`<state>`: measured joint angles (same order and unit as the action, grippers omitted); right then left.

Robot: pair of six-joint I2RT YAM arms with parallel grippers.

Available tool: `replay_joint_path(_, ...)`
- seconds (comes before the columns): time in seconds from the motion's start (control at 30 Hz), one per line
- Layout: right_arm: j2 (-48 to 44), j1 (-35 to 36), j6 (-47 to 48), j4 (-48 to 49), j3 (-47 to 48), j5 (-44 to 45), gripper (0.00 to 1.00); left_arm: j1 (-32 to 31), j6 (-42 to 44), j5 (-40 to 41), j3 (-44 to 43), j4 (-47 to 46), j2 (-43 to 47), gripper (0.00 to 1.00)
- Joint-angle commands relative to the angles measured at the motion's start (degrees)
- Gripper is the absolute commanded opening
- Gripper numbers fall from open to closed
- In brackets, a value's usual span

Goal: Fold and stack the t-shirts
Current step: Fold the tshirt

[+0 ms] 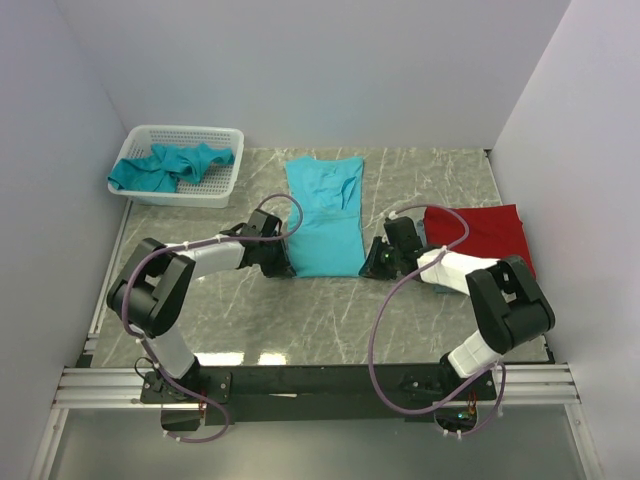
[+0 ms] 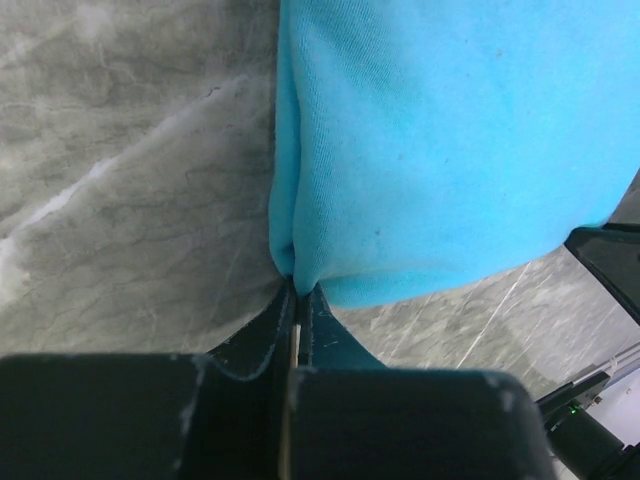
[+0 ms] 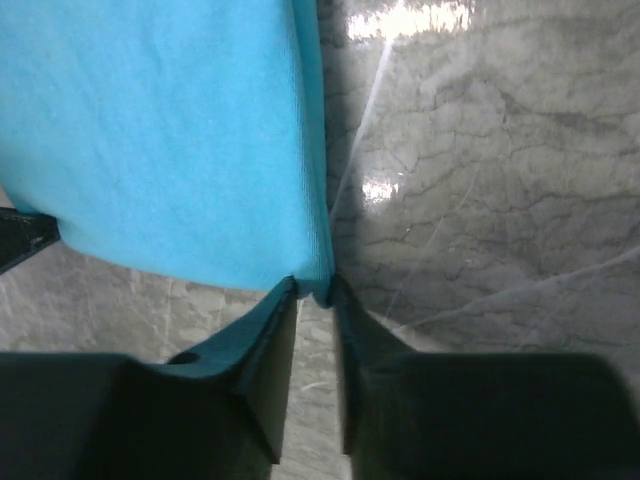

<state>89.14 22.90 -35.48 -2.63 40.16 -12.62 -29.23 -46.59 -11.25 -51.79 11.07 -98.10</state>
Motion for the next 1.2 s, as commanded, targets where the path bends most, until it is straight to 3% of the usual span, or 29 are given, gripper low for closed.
replay_joint_path(0.0,0.9,0.3,-0.3,0.8,-0.3,0.3,0.2,-0.3,0.7,1.9,0.3,1.3,-2.3,0.01)
replay_joint_path(0.07,0.5,0.4,-0.3,1.7,-1.0,0.2,0.05,-0.4,0.7,1.6,0.6,1.0,-1.8,0.01)
replay_joint_path(0.13,-0.2,0.3,-0.3,2.2,-2.4,-1.2,0.0,-0.6,0.4,1.8,1.6,0.8,-1.4,0.01)
replay_joint_path(0.4,-5.6,3.0,-1.9,2.5,-11.4,-4.3,0.0,-3.5,-3.1,3.2,10.8,-1.3,4.0,0.01)
replay_joint_path(0.57,-14.2,7.8,-4.0,-0.9,-16.3,-1.1,0.0,-7.6,-5.8,4.6,15.9,0.3,9.3,0.01)
replay_joint_path(0.7,-22.2,12.5,-6.6,-7.1,-19.8,2.5,0.0,-12.1,-9.0,7.5,20.7,4.7,14.9,0.01)
replay_joint_path(0.97,-39.7,20.6,-13.6,-17.1,-23.6,1.6,0.0,-18.5,-16.1,9.1,27.2,14.9,31.0,0.01)
replay_joint_path(1.17,-46.5,26.1,-17.4,-20.2,-22.7,1.1,0.0,-23.1,-19.2,9.7,24.5,19.3,41.3,0.01)
